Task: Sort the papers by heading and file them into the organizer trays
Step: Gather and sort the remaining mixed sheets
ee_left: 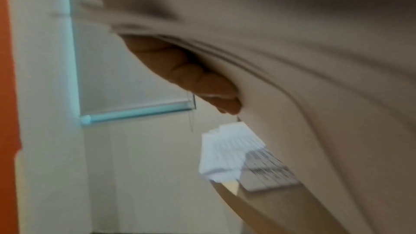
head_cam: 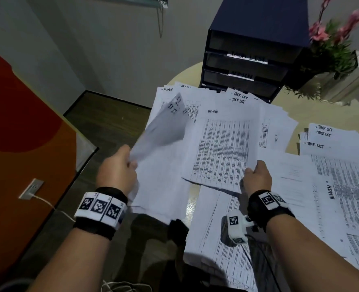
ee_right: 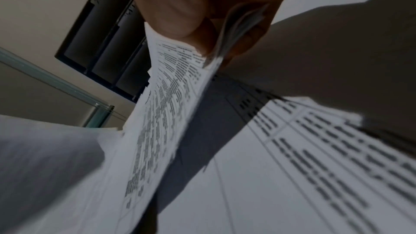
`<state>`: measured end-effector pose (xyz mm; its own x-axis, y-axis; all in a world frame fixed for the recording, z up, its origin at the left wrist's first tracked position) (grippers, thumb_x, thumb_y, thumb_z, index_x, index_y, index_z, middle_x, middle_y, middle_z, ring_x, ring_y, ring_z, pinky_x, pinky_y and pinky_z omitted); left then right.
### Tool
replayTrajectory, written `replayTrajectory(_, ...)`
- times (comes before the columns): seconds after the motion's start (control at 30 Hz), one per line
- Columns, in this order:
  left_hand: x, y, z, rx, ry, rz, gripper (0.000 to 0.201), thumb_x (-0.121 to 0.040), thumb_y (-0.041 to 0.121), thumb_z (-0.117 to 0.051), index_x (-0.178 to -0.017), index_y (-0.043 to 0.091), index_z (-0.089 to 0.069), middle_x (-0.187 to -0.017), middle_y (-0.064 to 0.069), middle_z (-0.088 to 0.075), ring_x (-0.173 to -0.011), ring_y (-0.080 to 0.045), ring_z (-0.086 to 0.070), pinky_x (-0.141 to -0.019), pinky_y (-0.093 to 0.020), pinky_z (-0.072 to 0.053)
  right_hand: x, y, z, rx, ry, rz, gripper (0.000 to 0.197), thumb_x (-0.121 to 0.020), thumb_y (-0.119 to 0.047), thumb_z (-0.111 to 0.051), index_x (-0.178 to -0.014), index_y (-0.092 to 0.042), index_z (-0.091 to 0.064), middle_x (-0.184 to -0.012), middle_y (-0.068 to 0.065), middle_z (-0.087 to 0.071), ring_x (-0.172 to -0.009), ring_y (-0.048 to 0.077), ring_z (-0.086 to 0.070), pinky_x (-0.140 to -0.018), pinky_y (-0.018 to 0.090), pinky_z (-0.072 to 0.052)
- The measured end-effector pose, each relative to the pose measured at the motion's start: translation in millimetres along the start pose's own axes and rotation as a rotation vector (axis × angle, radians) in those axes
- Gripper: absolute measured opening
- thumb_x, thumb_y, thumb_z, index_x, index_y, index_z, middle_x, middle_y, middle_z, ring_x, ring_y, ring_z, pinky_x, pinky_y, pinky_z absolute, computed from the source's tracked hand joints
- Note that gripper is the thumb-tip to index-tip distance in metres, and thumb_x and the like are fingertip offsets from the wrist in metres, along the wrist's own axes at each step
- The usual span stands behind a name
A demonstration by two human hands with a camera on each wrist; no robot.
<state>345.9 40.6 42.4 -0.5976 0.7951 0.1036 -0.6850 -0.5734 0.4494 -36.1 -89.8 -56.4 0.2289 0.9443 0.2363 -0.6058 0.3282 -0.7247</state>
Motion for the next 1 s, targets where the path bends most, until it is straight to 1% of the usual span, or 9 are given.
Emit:
replayTrajectory(0.17,-4.9,-6.3,85.0,0.12,0.343,0.057,0.011,-0.095,0.013,-0.055,-0.102,0.018,-0.049,-0.094,-0.01,-0.057,-0.095,-0.036,-0.06,-0.077,-0.05,-0.053,2.3,-38.2,-20.8,-0.106,-0.095,0.038,0.007,-0.099,-0.003,-0.039,-0.101,-0.006,-0.046,-0.076,0.002,-0.047,-0.073,0.023,-0.049,-0.05,0.019,-0.036)
replayTrajectory(0.23,-12.8,-19.9,99.4,0.214,0.39,0.123,0.012,-0.095,0.011,-0.056,-0.104,0.016,-0.051,-0.103,-0.015,-0.061,-0.1,-0.038,-0.06,-0.083,-0.052,-0.051,3.7,-56.9,-44.8,-0.162,-0.199,0.043,0.034,-0.098,0.003,-0.036,-0.127,-0.011,-0.046,-0.1,0.007,-0.056,-0.082,0.026,-0.057,-0.057,0.02,-0.043)
replayTrajectory(0.3,-22.1,-33.6,103.4,0.321,0.39,0.17,0.014,-0.094,0.015,-0.061,-0.105,0.017,-0.052,-0.111,-0.011,-0.062,-0.105,-0.035,-0.06,-0.084,-0.046,-0.049,6.2,-71.3,-67.6,-0.246,-0.286,0.019,0.066,-0.095,0.012,-0.033,-0.148,-0.025,-0.027,-0.127,-0.001,-0.041,-0.093,0.024,-0.059,-0.068,0.021,-0.051)
replayTrajectory(0.43,-31.7,-51.8,90.7,0.457,0.312,0.259,0.023,-0.093,0.014,-0.065,-0.113,0.017,-0.055,-0.112,-0.001,-0.058,-0.103,-0.023,-0.054,-0.084,-0.036,-0.043,-2.6,-88.7,-85.3,-0.098,-0.192,0.119,0.046,-0.088,0.013,-0.033,-0.12,-0.017,-0.047,-0.094,0.009,-0.054,-0.071,0.024,-0.053,-0.053,0.019,-0.04)
replayTrajectory(0.5,-32.8,-57.3,77.0,0.503,0.26,0.271,0.026,-0.092,0.012,-0.065,-0.117,0.016,-0.056,-0.109,0.001,-0.058,-0.1,-0.022,-0.055,-0.083,-0.036,-0.044,-6.9,-88.3,-100.3,-0.099,-0.214,0.098,0.044,-0.087,0.013,-0.031,-0.11,-0.014,-0.057,-0.104,0.01,-0.059,-0.079,0.027,-0.057,-0.06,0.025,-0.046)
replayTrajectory(0.6,-34.4,-69.4,48.1,0.552,0.163,0.281,0.029,-0.092,0.008,-0.065,-0.119,0.014,-0.057,-0.108,-0.001,-0.061,-0.097,-0.025,-0.06,-0.083,-0.037,-0.047,-7.2,-87.6,-123.8,-0.156,-0.351,0.06,0.055,-0.092,0.006,-0.029,-0.13,-0.024,-0.055,-0.126,0.012,-0.057,-0.09,0.031,-0.063,-0.078,0.041,-0.056)
replayTrajectory(0.7,-35.0,-86.4,11.9,0.649,0.046,0.355,0.029,-0.092,0.006,-0.065,-0.116,0.021,-0.057,-0.111,-0.002,-0.065,-0.097,-0.025,-0.064,-0.09,-0.042,-0.052,-9.4,-97.6,-134.5,-0.012,-0.448,0.159,0.063,-0.092,0.011,-0.032,-0.148,-0.014,-0.039,-0.152,0.008,-0.039,-0.135,0.027,-0.043,-0.112,0.035,-0.037)
replayTrajectory(0.83,-33.3,-90.7,-29.5,0.682,-0.094,0.388,0.027,-0.092,0.006,-0.065,-0.107,0.028,-0.059,-0.111,-0.003,-0.068,-0.098,-0.024,-0.067,-0.093,-0.046,-0.052,-12.8,-100.1,-137.0,0.174,-0.48,0.209,0.063,-0.09,0.011,-0.034,-0.149,-0.01,-0.038,-0.163,0.012,-0.012,-0.149,0.029,-0.013,-0.116,0.032,-0.018)
replayTrajectory(1.0,-33.5,-70.6,-69.9,0.741,-0.23,0.404,0.032,-0.092,0.003,-0.063,-0.119,0.02,-0.059,-0.113,-0.004,-0.068,-0.102,-0.026,-0.066,-0.091,-0.044,-0.052,-24.6,-93.2,-86.4,-0.066,-0.297,0.243,0.048,-0.093,0.011,-0.041,-0.135,-0.006,-0.055,-0.153,0.011,-0.029,-0.138,0.029,-0.034,-0.113,0.036,-0.036)
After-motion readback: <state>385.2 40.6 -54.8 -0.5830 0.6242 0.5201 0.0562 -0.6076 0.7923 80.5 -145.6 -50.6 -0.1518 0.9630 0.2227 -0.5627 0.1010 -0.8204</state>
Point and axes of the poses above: each hand's wrist, its own x-axis away from the middle knuckle, its own z-axis out of the back of the hand, y = z × x, the point moved 9 cm from there along -x, towards the middle knuckle
